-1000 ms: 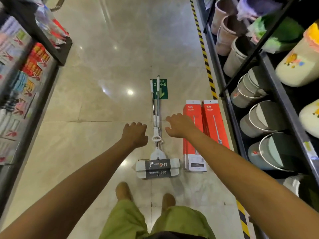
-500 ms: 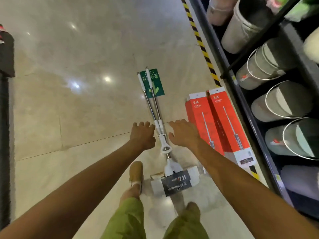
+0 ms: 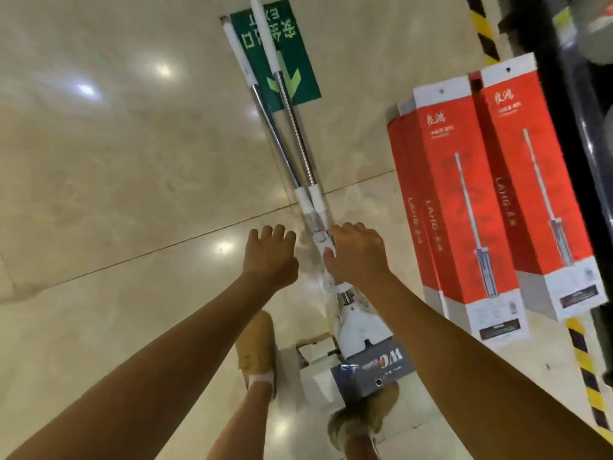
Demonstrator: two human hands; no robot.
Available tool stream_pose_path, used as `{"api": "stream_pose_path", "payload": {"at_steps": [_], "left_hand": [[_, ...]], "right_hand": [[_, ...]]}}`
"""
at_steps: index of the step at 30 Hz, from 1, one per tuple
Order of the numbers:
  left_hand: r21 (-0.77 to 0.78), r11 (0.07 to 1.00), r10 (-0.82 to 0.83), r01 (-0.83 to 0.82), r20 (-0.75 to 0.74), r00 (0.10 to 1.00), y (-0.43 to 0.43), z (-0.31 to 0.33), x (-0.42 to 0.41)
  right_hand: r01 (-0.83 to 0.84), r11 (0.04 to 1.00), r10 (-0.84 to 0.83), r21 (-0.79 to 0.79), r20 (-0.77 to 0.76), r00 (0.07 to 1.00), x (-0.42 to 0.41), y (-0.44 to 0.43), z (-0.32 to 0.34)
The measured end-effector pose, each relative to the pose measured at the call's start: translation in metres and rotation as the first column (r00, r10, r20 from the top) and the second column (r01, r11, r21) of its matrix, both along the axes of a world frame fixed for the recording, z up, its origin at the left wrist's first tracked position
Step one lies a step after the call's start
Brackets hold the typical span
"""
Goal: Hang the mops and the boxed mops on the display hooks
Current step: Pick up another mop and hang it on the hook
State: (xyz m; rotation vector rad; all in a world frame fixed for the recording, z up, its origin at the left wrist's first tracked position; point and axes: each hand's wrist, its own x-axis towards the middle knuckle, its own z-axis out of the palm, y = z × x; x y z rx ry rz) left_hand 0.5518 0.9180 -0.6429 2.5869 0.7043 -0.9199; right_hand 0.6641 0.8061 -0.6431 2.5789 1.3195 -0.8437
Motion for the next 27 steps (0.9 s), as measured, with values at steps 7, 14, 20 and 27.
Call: {"api": "stream_pose_path", "payload": {"at_steps": [7,14,20,27], "left_hand": [[0.020,1.000,-0.019,0.020,-0.027,0.999,0.002,-0.147,-0.002],[0.072,0.997,-0.010,0.007,0.040,0.999,0.013,-0.215,0.000],[0.046,0.998,0.031,-0.034,0.068,0.997,0.023,-0.225,-0.005],[-0.468,0.652,0.713,-0.597,0.110,0.692,0.014,-0.186,0.029]], "right_hand": [[0.080,0.997,-0.080,-0.018,-0.034,0.996,-0.009,-0.004,-0.152],[0.161,0.985,-0.162,0.056,0.018,0.987,-0.010,0.017,-0.232],[0.320,0.942,-0.327,0.098,0.065,0.943,-0.015,0.025,-0.251],[0.411,0.890,-0.404,0.196,-0.076,0.911,-0.009,0.012,-0.218]]}}
